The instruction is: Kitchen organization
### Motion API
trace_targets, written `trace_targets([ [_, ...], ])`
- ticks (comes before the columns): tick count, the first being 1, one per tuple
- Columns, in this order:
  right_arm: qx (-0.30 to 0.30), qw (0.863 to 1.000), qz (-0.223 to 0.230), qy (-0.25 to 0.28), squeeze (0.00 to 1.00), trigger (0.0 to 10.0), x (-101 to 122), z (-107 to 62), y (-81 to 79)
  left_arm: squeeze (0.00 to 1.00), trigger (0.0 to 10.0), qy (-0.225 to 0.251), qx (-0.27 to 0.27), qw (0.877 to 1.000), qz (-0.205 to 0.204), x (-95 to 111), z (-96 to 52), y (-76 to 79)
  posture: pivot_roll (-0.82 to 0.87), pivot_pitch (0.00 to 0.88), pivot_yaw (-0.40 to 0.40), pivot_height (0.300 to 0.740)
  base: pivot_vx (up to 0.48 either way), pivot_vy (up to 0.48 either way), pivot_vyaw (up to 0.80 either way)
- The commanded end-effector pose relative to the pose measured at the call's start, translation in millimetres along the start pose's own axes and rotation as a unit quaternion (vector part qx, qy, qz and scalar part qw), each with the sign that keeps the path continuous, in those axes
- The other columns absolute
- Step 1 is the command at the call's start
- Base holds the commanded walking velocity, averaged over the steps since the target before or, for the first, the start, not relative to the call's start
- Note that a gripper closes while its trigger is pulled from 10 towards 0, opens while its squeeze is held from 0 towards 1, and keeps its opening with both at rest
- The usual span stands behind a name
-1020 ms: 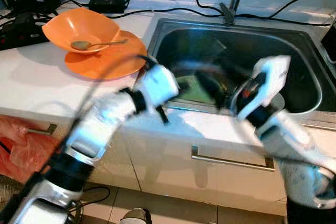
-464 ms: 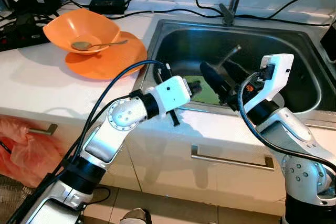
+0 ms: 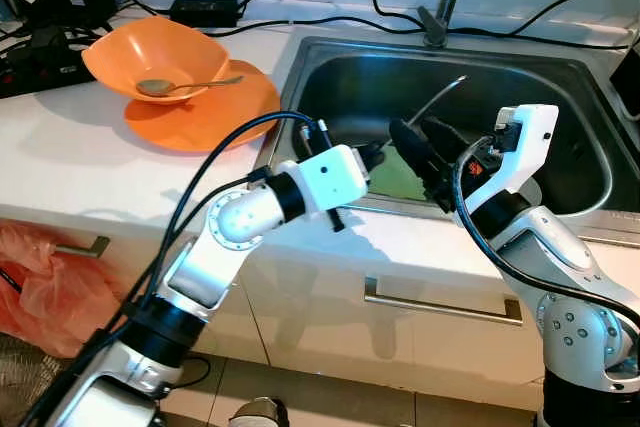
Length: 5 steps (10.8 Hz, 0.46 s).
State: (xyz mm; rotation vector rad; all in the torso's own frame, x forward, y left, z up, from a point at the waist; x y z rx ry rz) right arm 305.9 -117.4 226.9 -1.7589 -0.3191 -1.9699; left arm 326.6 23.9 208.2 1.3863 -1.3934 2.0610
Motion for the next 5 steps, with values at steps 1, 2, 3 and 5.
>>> trace_targets([
  [1,0.001,1.0,0.002,-0.006,0.0,4.8,-1,-0.3,-2.5,0.0,0.0,0.005,0.0,1.0,0.007,2,0.6,3.1,0.08,0.089,0.005,0.74,0.0,0.0,0.0],
  [2,-0.002,1.0,0.003,-0.008,0.0,10.0,-1,-0.1,-2.1,0.0,0.0,0.012,-0.003,1.0,0.007,4,0.6,7.5,0.08,0.092,0.004,0.74,0.0,0.0,0.0],
  [3,-0.004,1.0,0.003,-0.01,0.0,10.0,-2,0.1,-1.4,0.0,0.0,0.016,-0.007,1.0,0.008,5,0.7,11.2,0.08,0.095,0.003,0.74,0.0,0.0,0.0],
  [5,-0.009,1.0,0.004,-0.012,0.0,8.6,-4,0.6,0.2,0.0,0.0,0.025,-0.011,1.0,0.007,8,1.9,15.3,0.08,0.099,0.002,0.74,0.0,0.0,0.0],
])
Point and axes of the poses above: a point about 5 cm out from each wrist's last joint towards the gripper, its own z axis pointing out of the wrist towards the gripper, its own x axis along the axis of the wrist's last joint, y = z × x, the point moved 4 cm from there along z, pointing out of the wrist towards the gripper, and after that the axes turned 9 degrees about -z, right-handed, at the moved point
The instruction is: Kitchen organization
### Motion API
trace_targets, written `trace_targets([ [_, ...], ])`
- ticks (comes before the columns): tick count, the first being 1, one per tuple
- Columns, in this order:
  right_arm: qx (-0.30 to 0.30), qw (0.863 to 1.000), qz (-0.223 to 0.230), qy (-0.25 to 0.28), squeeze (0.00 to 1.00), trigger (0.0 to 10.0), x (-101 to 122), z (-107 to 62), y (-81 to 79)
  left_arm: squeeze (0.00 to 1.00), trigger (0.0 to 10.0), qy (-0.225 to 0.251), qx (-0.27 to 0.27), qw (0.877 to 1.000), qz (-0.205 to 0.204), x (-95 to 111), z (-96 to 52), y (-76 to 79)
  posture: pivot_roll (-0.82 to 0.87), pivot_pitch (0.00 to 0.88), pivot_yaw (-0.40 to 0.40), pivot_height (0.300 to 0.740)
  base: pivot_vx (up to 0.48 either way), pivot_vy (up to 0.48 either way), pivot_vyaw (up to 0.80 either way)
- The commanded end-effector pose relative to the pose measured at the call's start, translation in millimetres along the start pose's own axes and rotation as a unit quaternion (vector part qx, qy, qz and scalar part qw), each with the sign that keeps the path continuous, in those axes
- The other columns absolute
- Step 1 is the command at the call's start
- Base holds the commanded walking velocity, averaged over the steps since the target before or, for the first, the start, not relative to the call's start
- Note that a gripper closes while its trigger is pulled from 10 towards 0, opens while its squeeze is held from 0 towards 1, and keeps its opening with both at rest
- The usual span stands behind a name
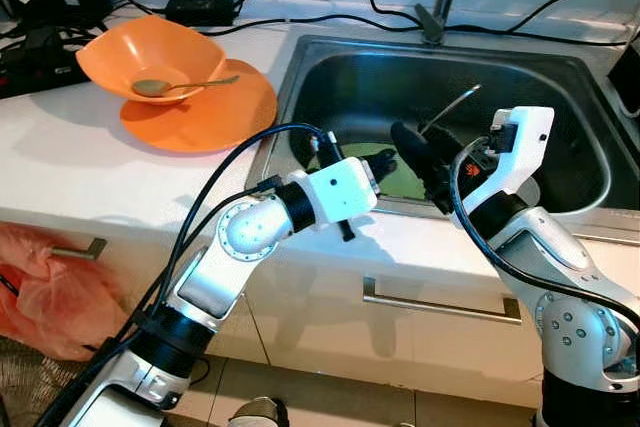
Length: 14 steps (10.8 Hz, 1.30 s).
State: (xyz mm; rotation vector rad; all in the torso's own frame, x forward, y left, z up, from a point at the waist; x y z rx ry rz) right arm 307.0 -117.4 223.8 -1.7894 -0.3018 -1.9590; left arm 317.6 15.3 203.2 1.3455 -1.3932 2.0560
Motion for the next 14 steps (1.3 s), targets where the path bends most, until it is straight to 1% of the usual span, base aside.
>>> trace_targets([
  [1,0.001,1.0,0.005,-0.005,0.0,8.1,-2,0.2,-1.4,0.0,0.0,0.015,-0.002,1.0,0.01,7,0.6,3.9,0.08,0.102,0.0,0.74,0.0,0.0,0.0],
  [2,0.002,1.0,0.007,-0.007,0.0,0.0,-3,0.6,-2.0,0.0,0.0,0.019,-0.001,1.0,0.014,8,1.1,5.1,0.08,0.103,-0.001,0.74,0.0,0.0,0.0],
  [4,-0.008,1.0,0.008,-0.013,0.0,0.0,-6,1.7,0.0,0.0,0.0,0.023,0.002,1.0,0.018,9,1.5,7.2,0.08,0.105,-0.004,0.74,0.0,0.0,0.0],
  [6,-0.022,1.0,0.006,-0.021,0.0,0.0,-8,2.7,5.2,0.0,0.0,0.018,0.021,0.999,0.035,7,0.5,3.3,0.08,0.105,-0.006,0.74,0.0,0.0,0.0],
  [7,-0.026,0.999,0.005,-0.023,0.0,0.0,-9,2.7,6.5,0.0,1.7,0.015,0.03,0.998,0.043,6,0.5,0.4,0.08,0.104,-0.008,0.74,0.0,0.0,0.0],
  [8,-0.03,0.999,0.004,-0.025,0.0,0.0,-9,2.8,8.2,0.0,4.9,0.013,0.049,0.997,0.061,6,1.1,-5.0,0.07,0.102,-0.01,0.74,0.0,0.0,0.0],
  [9,-0.032,0.999,0.004,-0.026,0.0,0.0,-9,3.0,9.0,0.0,10.0,0.012,0.058,0.996,0.067,6,1.2,-7.7,0.07,0.102,-0.01,0.74,0.0,0.0,0.0],
  [12,-0.052,0.998,-0.006,-0.019,0.0,0.0,-4,6.2,17.6,0.0,10.0,0.009,0.089,0.994,0.07,4,3.3,-17.0,0.07,0.096,-0.013,0.74,0.0,0.0,0.0],
  [13,-0.057,0.998,-0.007,-0.018,0.0,0.0,-4,6.6,19.3,0.0,10.0,0.004,0.094,0.992,0.081,2,3.8,-19.0,0.07,0.091,-0.014,0.74,0.0,0.0,0.0],
  [14,-0.064,0.998,-0.009,-0.02,0.0,0.0,-4,7.4,22.1,0.0,10.0,-0.006,0.111,0.989,0.095,-2,4.6,-25.2,0.06,0.079,-0.016,0.74,0.0,0.0,0.0],
])
Point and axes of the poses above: a point about 5 cm out from each wrist's last joint towards the gripper, its own z axis pointing out of the wrist towards the gripper, its own x axis along the axis of the wrist's last joint, y = z × x, the point moved 4 cm from there along z, pointing out of the wrist towards the gripper, and after that the axes turned 9 degrees about -z, right-handed, at the moved point
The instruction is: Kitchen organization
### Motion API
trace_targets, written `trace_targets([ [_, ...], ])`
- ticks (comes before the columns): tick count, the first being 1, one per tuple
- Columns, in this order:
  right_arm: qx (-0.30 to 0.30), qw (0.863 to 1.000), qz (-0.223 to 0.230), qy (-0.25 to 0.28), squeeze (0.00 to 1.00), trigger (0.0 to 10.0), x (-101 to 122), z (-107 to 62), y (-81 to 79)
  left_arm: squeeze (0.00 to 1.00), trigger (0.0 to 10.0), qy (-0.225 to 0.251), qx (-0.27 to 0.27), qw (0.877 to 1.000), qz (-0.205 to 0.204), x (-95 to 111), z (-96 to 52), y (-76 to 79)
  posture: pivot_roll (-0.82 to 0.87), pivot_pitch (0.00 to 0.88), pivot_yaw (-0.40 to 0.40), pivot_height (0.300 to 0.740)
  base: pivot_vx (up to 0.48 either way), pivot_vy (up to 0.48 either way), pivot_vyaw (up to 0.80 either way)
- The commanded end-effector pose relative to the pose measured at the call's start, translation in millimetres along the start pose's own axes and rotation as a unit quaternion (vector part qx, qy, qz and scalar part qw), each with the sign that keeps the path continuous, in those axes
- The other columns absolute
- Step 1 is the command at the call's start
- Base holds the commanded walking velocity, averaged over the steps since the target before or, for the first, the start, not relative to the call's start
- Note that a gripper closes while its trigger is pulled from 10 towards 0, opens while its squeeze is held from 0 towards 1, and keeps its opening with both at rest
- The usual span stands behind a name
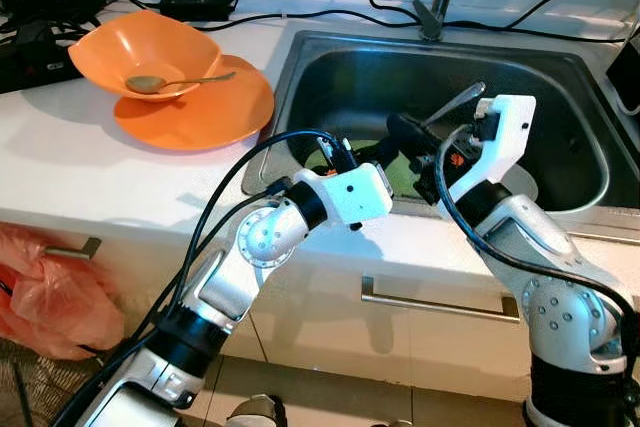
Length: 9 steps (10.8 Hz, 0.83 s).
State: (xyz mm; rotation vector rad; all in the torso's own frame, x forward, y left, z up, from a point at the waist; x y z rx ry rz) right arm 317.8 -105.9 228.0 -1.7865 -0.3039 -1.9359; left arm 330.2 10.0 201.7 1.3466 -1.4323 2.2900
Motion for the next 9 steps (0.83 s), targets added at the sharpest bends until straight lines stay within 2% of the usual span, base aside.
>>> trace_targets([
  [1,-0.078,0.997,-0.016,-0.017,0.0,0.0,-5,-7.9,30.4,0.0,10.0,-0.009,0.052,0.998,0.02,-4,-2.3,-24.9,0.06,0.074,-0.017,0.74,0.0,0.0,0.0],
  [4,-0.105,0.994,-0.016,-0.024,0.0,0.0,-8,-7.9,40.0,0.0,10.0,-0.021,0.063,0.997,0.037,-14,0.1,-27.3,0.05,0.059,-0.027,0.74,0.0,0.0,0.0],
  [5,-0.108,0.994,-0.017,-0.025,0.0,0.0,-8,-7.3,41.8,0.59,10.0,-0.024,0.069,0.997,0.03,-18,0.4,-28.5,0.05,0.058,-0.031,0.74,0.0,0.0,0.0],
  [6,-0.11,0.993,-0.02,-0.026,0.0,0.0,-7,-7.2,42.8,1.0,10.0,-0.024,0.072,0.997,0.026,-20,0.5,-28.5,0.04,0.059,-0.038,0.74,0.0,0.0,0.0],
  [9,-0.118,0.992,-0.025,-0.027,0.0,0.0,-7,-7.5,45.9,1.0,10.0,-0.016,0.072,0.997,0.018,-19,-0.4,-26.7,0.05,0.064,-0.041,0.74,0.0,0.0,0.0],
])
Point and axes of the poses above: a point about 5 cm out from each wrist's last joint towards the gripper, its own z axis pointing out of the wrist towards the gripper, its own x axis along the axis of the wrist's last joint, y = z × x, the point moved 4 cm from there along z, pointing out of the wrist towards the gripper, and after that the axes turned 9 degrees about -z, right-handed, at the moved point
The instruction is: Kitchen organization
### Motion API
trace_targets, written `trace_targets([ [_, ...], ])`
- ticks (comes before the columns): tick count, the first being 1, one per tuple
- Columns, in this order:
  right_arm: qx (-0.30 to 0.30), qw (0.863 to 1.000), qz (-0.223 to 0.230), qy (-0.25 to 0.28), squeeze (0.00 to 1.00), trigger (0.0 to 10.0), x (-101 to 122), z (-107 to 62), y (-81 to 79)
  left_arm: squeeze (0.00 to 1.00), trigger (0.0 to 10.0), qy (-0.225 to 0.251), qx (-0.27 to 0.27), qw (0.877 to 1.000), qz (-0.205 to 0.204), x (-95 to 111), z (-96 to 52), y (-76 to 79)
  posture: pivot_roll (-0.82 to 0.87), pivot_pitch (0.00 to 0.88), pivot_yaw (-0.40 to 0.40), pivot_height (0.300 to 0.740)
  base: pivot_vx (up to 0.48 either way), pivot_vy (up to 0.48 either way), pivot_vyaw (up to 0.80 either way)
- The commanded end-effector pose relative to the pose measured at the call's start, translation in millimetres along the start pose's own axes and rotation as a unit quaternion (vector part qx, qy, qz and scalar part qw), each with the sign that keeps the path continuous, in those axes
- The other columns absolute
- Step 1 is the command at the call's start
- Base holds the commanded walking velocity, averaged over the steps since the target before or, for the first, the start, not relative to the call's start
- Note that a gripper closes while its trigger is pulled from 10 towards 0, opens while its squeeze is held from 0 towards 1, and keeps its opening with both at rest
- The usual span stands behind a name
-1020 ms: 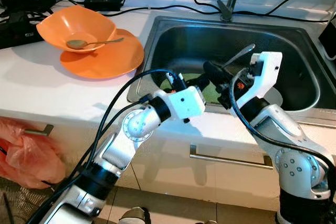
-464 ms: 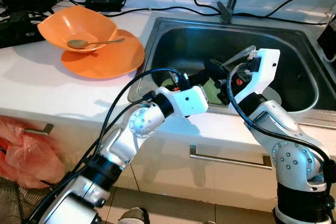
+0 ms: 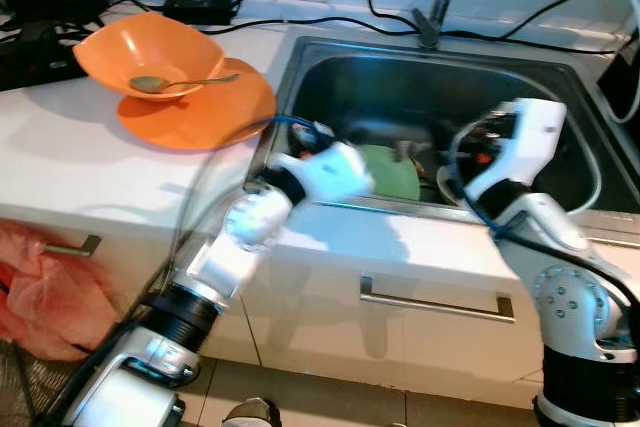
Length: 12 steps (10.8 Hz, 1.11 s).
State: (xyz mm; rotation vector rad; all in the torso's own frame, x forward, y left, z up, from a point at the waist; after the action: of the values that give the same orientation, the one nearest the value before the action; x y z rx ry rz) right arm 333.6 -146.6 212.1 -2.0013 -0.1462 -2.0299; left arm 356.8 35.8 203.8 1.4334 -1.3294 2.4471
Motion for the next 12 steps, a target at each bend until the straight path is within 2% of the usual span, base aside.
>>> trace_targets([
  [1,-0.008,1.0,-0.002,0.002,0.0,0.0,0,0.2,2.0,1.0,10.0,0.016,-0.003,1.0,-0.01,5,1.8,3.3,0.05,0.068,-0.039,0.74,0.0,0.0,0.0],
  [2,-0.013,1.0,-0.004,0.004,0.0,0.0,0,0.1,3.4,1.0,10.0,0.024,-0.001,1.0,-0.018,8,1.7,2.5,0.06,0.07,-0.038,0.74,0.0,0.0,0.0],
  [3,-0.027,1.0,-0.013,0.005,0.0,0.0,-2,0.9,8.3,1.0,10.0,0.042,0.005,0.998,-0.045,15,1.0,-0.1,0.06,0.075,-0.036,0.74,0.0,0.0,0.0],
  [4,-0.038,0.999,-0.031,0.004,0.0,0.0,-4,4.2,15.3,1.0,10.0,0.046,0.003,0.993,-0.111,18,0.7,-0.6,0.06,0.077,-0.032,0.74,0.0,0.0,0.0],
  [5,-0.037,0.998,-0.056,0.003,0.0,0.0,-4,8.7,20.4,1.0,10.0,0.041,-0.01,0.986,-0.161,18,1.0,2.1,0.07,0.08,-0.03,0.74,0.0,0.0,0.0],
  [6,-0.03,0.995,-0.099,0.006,0.0,0.0,-1,17.2,28.4,1.0,10.0,0.036,-0.024,0.976,-0.215,19,0.7,4.2,0.08,0.083,-0.027,0.74,0.0,0.0,0.0],
  [7,-0.021,0.989,-0.144,0.006,0.0,0.0,0,24.7,36.2,1.0,10.0,0.028,-0.04,0.969,-0.243,19,0.0,5.1,0.1,0.086,-0.026,0.74,0.0,0.0,0.0],
  [8,-0.011,0.984,-0.177,0.002,0.0,0.0,-1,29.8,41.4,1.0,10.0,0.022,-0.046,0.957,-0.285,21,-1.4,2.9,0.11,0.089,-0.027,0.74,0.0,0.0,0.0],
  [9,0.004,0.975,-0.221,-0.007,0.0,0.0,-7,37.4,48.8,1.0,10.0,0.006,-0.052,0.932,-0.36,21,-6.4,-4.2,0.13,0.088,-0.035,0.74,0.0,0.0,0.0],
  [12,0.046,0.96,-0.274,-0.023,0.0,0.0,-19,56.7,48.9,1.0,10.0,-0.041,-0.078,0.916,-0.391,12,-22.3,-10.1,0.17,0.096,-0.034,0.74,0.0,0.0,0.0],
])
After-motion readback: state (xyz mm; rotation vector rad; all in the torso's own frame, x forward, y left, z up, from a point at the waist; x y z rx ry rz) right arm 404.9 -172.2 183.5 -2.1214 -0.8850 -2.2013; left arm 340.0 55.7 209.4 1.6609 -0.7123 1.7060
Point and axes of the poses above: a point about 5 cm out from each wrist's last joint towards the gripper, its own z axis pointing out of the wrist towards the gripper, its own x axis along the axis of the wrist's last joint, y = z × x, the point moved 4 cm from there along z, pointing out of the wrist towards the gripper, and after that the axes turned 9 degrees about -z, right-handed, at the moved point
